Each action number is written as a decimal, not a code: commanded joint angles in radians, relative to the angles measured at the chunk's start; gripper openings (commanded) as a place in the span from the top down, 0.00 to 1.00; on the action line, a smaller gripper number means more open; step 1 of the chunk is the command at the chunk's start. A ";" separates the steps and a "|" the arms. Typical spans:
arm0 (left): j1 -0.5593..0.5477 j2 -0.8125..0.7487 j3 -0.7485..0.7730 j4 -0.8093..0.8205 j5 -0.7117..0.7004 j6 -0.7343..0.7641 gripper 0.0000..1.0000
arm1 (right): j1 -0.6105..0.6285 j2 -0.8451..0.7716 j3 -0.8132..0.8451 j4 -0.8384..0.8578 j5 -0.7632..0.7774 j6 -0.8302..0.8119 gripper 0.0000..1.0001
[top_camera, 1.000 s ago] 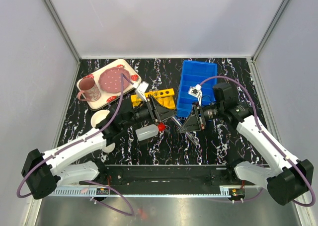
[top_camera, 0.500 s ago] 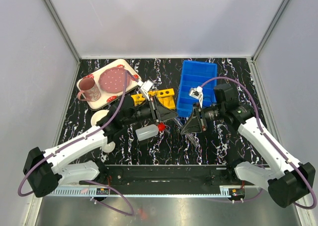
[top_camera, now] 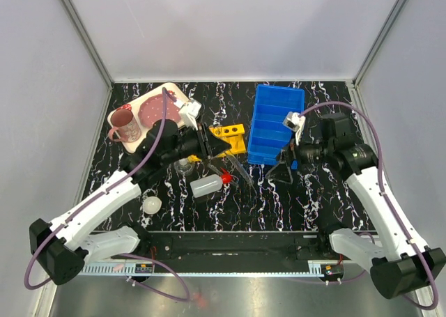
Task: Organize the chemistry lab equipment
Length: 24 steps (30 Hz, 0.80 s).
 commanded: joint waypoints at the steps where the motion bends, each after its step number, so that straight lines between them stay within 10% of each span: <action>1: 0.013 0.028 0.139 -0.124 -0.181 0.242 0.92 | -0.111 0.086 0.094 -0.079 0.224 -0.048 0.00; 17: 0.013 0.320 0.403 -0.098 -0.361 0.604 0.91 | -0.582 0.140 -0.230 0.428 -0.160 0.035 0.00; 24: 0.013 0.455 0.476 -0.098 -0.402 0.646 0.91 | -0.599 0.111 -0.240 0.425 -0.150 0.006 0.00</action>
